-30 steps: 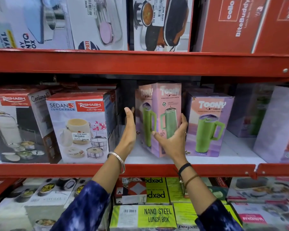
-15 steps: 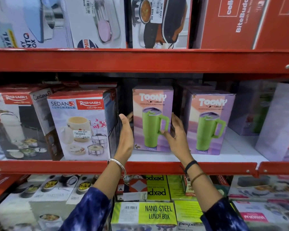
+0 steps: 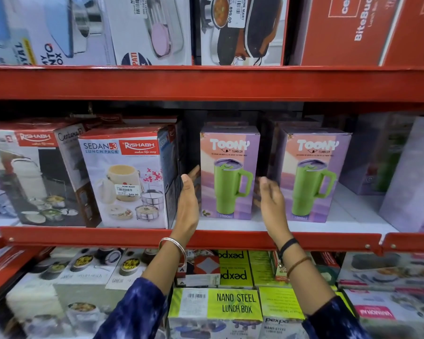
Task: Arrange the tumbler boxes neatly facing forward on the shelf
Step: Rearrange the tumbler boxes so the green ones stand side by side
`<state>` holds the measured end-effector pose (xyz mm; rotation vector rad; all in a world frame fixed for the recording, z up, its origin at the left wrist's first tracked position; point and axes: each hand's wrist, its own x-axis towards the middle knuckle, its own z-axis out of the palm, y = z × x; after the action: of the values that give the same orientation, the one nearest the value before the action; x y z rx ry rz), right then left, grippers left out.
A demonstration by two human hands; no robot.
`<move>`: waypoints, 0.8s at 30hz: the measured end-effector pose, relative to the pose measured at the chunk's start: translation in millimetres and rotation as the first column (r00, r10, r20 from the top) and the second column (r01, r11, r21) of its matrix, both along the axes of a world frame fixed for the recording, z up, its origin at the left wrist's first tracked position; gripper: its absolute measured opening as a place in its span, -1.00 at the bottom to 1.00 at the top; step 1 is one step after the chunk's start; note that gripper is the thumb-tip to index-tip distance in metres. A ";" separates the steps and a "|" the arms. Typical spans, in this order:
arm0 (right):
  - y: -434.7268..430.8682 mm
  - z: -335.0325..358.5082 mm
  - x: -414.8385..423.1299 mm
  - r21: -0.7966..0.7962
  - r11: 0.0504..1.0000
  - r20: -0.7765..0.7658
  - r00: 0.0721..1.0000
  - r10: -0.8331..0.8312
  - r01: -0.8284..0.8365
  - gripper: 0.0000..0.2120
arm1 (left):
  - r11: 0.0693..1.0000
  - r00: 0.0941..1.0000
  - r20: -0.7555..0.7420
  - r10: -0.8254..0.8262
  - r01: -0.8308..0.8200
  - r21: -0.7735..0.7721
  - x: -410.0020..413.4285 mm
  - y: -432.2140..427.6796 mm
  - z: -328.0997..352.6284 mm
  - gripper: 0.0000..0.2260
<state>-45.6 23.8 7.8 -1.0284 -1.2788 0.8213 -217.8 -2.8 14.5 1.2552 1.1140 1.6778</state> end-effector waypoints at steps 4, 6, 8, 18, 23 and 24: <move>-8.5 4.2 -4.4 -0.083 0.996 -0.190 0.981 0.020 -0.036 -0.19 | 0.999 0.999 -0.011 -0.035 0.036 0.037 3.2 -11.5 4.7 -0.41; -16.5 9.3 -6.1 -0.077 0.996 -0.238 0.971 0.029 -0.048 -0.38 | 0.998 0.999 -0.019 -0.030 0.031 0.049 2.6 -16.2 3.5 -0.42; -18.2 7.7 -4.6 -0.065 0.997 -0.245 0.969 0.024 -0.041 -0.45 | 0.999 0.999 -0.029 -0.021 0.023 0.043 1.5 -18.5 1.1 -0.37; -47.4 3.3 2.9 -0.063 0.997 -0.255 0.966 0.035 -0.053 -0.44 | 0.999 0.998 -0.062 -0.029 0.031 0.032 5.7 -59.9 3.1 -0.25; -59.4 2.7 5.7 -0.053 0.997 -0.258 0.966 0.032 -0.047 -0.44 | 0.999 0.998 -0.068 -0.015 0.017 0.038 8.2 -75.7 4.6 -0.38; -61.2 2.6 6.2 -0.051 0.997 -0.262 0.964 0.036 -0.051 -0.45 | 0.999 0.998 -0.069 -0.013 0.016 0.036 9.2 -78.8 6.2 -0.44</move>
<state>-39.4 -37.5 10.4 -0.9057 -1.0605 0.9975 -208.6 -81.6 20.7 1.3497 1.1166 1.6624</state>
